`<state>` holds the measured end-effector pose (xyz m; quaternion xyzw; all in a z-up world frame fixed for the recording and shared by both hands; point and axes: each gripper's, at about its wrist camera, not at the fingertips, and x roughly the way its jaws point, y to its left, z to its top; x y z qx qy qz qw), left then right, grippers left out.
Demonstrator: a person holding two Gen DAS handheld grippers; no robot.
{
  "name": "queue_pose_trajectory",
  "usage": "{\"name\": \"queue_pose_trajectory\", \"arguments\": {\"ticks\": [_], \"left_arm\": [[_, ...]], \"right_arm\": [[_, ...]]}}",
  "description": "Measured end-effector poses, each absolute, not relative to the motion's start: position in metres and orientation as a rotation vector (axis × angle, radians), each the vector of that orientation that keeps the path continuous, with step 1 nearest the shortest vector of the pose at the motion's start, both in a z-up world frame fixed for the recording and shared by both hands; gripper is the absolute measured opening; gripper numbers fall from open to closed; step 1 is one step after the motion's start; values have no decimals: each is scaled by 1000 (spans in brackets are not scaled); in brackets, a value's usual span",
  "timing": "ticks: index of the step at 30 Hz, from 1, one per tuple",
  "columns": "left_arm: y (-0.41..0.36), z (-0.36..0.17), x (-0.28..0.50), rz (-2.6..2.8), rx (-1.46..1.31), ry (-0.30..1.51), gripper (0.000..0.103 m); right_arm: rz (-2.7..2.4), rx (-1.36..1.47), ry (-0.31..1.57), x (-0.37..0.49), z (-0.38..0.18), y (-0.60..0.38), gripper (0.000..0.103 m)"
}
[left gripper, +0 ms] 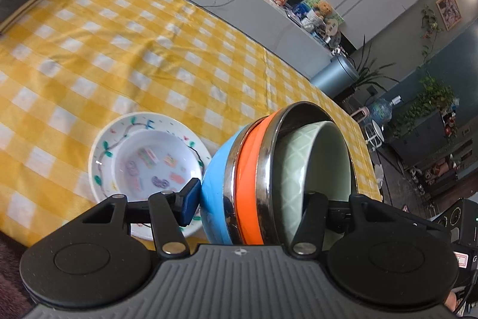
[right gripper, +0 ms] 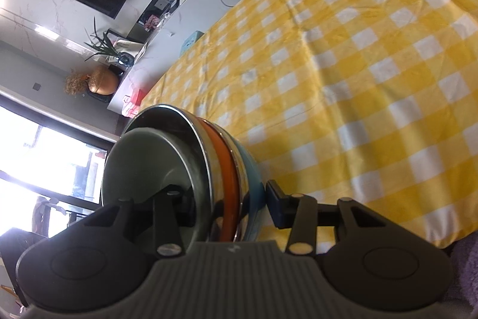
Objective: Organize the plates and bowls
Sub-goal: 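Lift the bowl stack and carry it over the white plate stack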
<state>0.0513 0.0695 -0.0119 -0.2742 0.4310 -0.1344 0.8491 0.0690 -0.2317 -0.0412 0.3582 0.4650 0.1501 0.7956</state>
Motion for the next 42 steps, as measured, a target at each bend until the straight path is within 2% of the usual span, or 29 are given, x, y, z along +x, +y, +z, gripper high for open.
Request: {"name": "queue_pose_trajectory", "arguments": {"ticks": [7, 14, 22, 42], "left_arm": [[105, -9, 58, -221, -633, 880, 62], [131, -29, 74, -188, -704, 911, 62], [136, -53, 86, -173, -732, 966, 62], [137, -68, 93, -166, -759, 991, 61]], "right_arm": [[375, 731, 1016, 89, -32, -193, 44], [371, 685, 1064, 113, -38, -163, 43], [338, 670, 1125, 127, -57, -156, 43], [322, 650, 1145, 136, -66, -155, 44]]}}
